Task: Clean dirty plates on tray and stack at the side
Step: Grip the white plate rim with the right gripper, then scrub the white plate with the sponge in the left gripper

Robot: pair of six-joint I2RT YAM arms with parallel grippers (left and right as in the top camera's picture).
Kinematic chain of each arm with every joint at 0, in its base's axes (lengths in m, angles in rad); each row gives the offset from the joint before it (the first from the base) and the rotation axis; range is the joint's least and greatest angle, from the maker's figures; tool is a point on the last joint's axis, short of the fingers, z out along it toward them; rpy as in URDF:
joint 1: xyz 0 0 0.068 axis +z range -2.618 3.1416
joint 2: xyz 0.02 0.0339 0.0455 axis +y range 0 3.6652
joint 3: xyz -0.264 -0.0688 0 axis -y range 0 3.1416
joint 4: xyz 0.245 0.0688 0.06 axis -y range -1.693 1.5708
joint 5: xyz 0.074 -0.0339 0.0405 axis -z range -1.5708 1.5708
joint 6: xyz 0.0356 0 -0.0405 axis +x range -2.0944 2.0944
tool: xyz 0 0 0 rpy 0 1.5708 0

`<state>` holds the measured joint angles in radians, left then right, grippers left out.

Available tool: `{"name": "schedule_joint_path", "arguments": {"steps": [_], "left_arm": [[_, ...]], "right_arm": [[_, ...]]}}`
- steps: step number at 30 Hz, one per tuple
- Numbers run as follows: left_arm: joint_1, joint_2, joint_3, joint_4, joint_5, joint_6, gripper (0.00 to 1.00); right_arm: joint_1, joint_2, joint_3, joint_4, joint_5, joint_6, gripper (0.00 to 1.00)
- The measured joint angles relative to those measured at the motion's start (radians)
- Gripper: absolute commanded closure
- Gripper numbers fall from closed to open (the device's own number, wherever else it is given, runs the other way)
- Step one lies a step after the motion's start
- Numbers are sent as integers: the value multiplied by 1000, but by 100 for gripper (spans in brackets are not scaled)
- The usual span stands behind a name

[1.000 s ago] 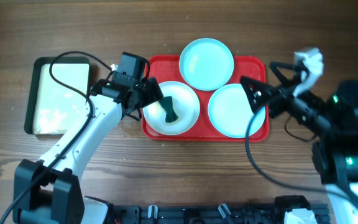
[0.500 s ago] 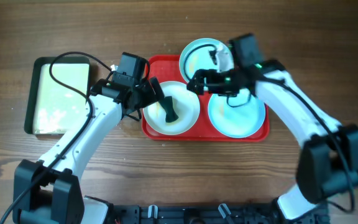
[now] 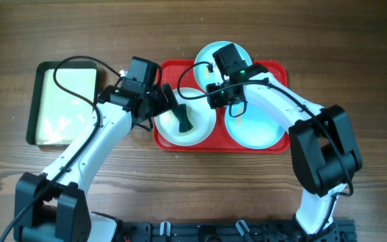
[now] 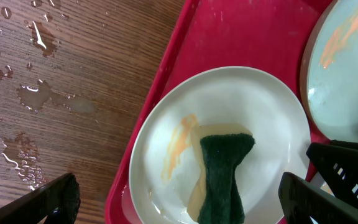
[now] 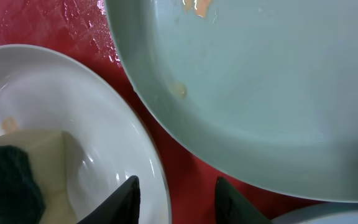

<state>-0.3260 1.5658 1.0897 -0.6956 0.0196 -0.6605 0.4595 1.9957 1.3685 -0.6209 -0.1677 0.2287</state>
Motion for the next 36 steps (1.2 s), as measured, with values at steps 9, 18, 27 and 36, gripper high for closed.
{"name": "schedule_joint_path", "arguments": {"steps": [9,18,27,36], "left_arm": [[0,0,0,0,0,0,2],[-58,35,0,31,11,-17,62],[-79,219,0,137,114,-79,59],[-159,224,0,144,136,-79,57]], "right_arm": [[0,0,-79,32,-15,1,85],[0,0,-84,53,-23,21,91],[0,0,-84,57,-23,32,82],[0,0,-84,57,-22,32,82]]}}
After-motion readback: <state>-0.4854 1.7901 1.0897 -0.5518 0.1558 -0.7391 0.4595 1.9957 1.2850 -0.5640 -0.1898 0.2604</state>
